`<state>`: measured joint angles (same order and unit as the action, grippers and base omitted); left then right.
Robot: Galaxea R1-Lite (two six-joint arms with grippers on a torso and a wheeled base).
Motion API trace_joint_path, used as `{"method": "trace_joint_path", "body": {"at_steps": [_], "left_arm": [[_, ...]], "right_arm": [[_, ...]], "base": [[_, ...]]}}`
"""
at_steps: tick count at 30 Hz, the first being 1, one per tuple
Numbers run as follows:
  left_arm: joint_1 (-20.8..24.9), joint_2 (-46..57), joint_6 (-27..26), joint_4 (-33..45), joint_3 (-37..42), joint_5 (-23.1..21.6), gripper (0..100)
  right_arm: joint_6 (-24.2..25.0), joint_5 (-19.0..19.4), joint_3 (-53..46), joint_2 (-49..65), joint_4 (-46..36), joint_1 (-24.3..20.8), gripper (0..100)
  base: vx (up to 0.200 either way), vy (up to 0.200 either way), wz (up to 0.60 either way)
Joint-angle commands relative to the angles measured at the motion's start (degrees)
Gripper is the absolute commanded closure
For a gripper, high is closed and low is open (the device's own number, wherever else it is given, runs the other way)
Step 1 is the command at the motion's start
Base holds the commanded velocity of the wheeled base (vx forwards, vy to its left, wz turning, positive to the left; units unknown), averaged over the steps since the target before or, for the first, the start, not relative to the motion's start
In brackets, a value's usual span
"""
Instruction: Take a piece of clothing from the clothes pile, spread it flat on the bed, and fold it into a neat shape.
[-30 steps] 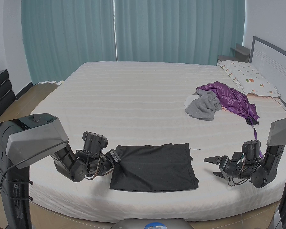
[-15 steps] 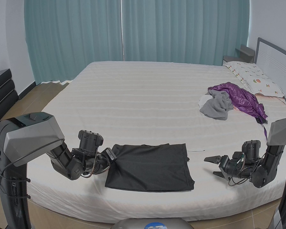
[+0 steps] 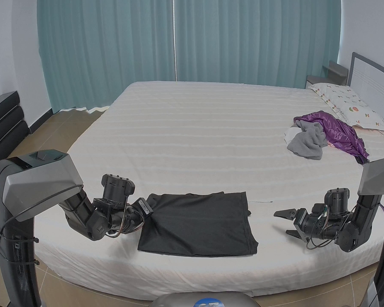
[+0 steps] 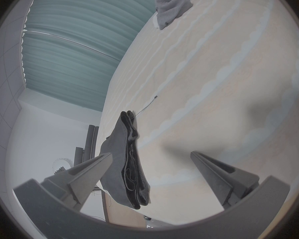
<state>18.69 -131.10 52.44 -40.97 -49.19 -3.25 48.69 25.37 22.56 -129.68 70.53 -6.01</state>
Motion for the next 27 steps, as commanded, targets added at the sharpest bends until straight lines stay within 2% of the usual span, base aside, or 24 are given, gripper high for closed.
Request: {"method": "trace_joint_path", "body": {"at_steps": [1,3,16,17,27], "left_arm": [[-0.1,0.3,0.1,0.0,0.3,0.0,100],[-0.1,0.4,0.1,-0.1,0.9,0.0,100],[0.6,0.9,0.1,0.3,1.8,-0.1,100],[0.6,0.9,0.2,0.4,1.8,-0.1,0],[-0.2,4.4,2.9,3.4,1.8,-1.1,0]], "right_arm": [[0.0,0.0,0.0,0.0,0.0,-0.1,0],[0.0,0.0,0.0,0.0,0.0,0.0,0],[0.0,0.0,-0.1,0.0,0.0,-0.1,0],[0.0,0.0,-0.2,0.0,0.0,-0.1,0],[-0.1,-0.6,-0.7,2.4,0.0,-0.1,0]], "base": [[0.0,0.2,0.0],[0.0,0.2,0.0],[0.0,0.0,0.0],[0.0,0.0,0.0],[0.0,0.0,0.0]]}}
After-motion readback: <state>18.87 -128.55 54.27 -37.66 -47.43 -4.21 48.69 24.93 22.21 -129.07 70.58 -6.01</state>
